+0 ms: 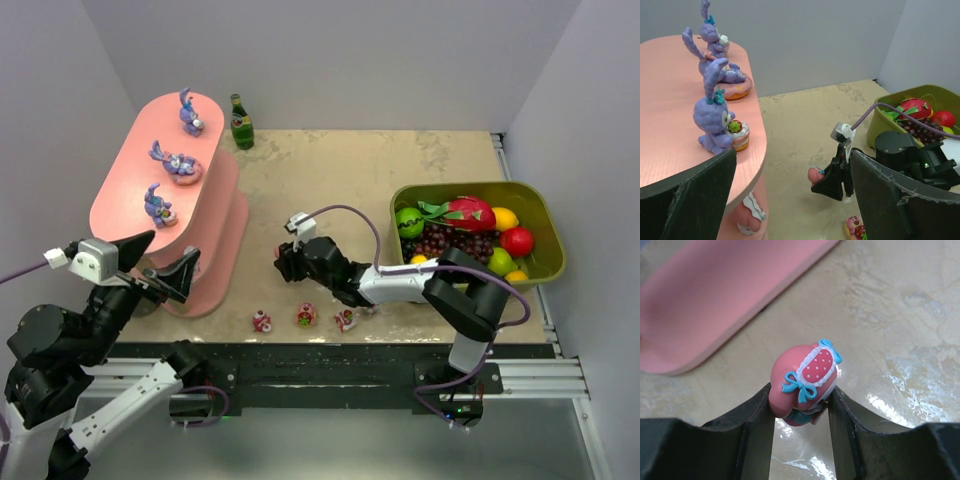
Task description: Place and organize the plastic toys onto the shelf
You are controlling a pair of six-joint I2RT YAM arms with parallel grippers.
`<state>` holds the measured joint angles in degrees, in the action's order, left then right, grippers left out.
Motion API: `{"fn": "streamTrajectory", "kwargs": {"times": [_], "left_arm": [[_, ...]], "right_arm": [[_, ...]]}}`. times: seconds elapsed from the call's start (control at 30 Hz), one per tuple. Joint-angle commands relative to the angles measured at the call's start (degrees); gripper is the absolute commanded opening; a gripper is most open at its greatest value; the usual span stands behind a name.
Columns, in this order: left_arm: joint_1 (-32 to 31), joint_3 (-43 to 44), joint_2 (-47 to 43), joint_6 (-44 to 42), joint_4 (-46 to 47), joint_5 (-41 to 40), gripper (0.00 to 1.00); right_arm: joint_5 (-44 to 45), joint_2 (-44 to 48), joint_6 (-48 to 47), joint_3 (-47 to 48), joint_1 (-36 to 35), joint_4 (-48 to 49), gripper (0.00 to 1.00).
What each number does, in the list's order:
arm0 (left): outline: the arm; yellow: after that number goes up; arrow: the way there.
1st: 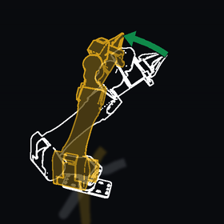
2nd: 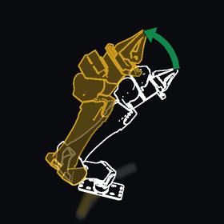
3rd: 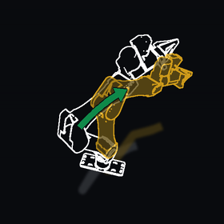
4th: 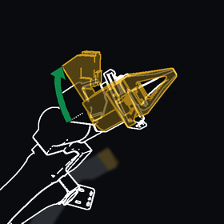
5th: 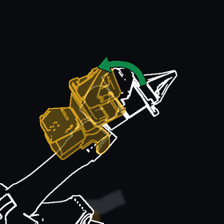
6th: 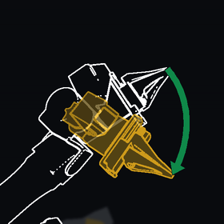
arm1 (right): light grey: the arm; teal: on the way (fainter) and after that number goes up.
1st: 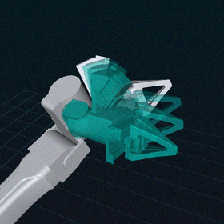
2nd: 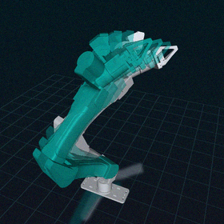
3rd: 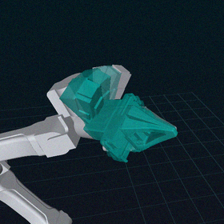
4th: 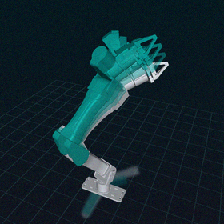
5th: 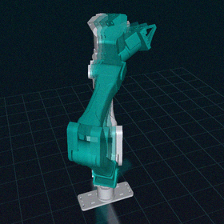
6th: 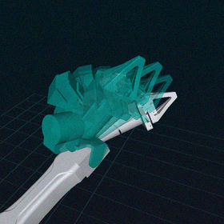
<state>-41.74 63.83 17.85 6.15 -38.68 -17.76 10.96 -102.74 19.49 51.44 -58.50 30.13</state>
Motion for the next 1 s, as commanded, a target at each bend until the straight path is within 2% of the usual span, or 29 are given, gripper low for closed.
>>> {"fn": "streamTrajectory", "kwargs": {"times": [0.0,0.33,0.67,0.97], "left_arm": [[0.16,0.15,-1.76,1.32,0.8,-1.93,1.0],[0.16,-0.81,-2.82,0.97,1.06,-3.77,0.99],[0.16,-1.34,-3.87,1.23,1.5,-5.53,1.0],[0.16,-1.17,-3.96,1.06,1.32,-5.71,0.99]], "right_arm": [[1.16,2.81,-0.85,4.71,-1.09,-0.07,0.0],[4.15,1.67,-3.93,13.24,-2.76,1.77,0.0],[15.23,-5.7,-7.09,26.5,-6.89,0.01,0.0],[20.23,-8.53,-11.92,30.91,-9.26,3.26,0.0]]}}
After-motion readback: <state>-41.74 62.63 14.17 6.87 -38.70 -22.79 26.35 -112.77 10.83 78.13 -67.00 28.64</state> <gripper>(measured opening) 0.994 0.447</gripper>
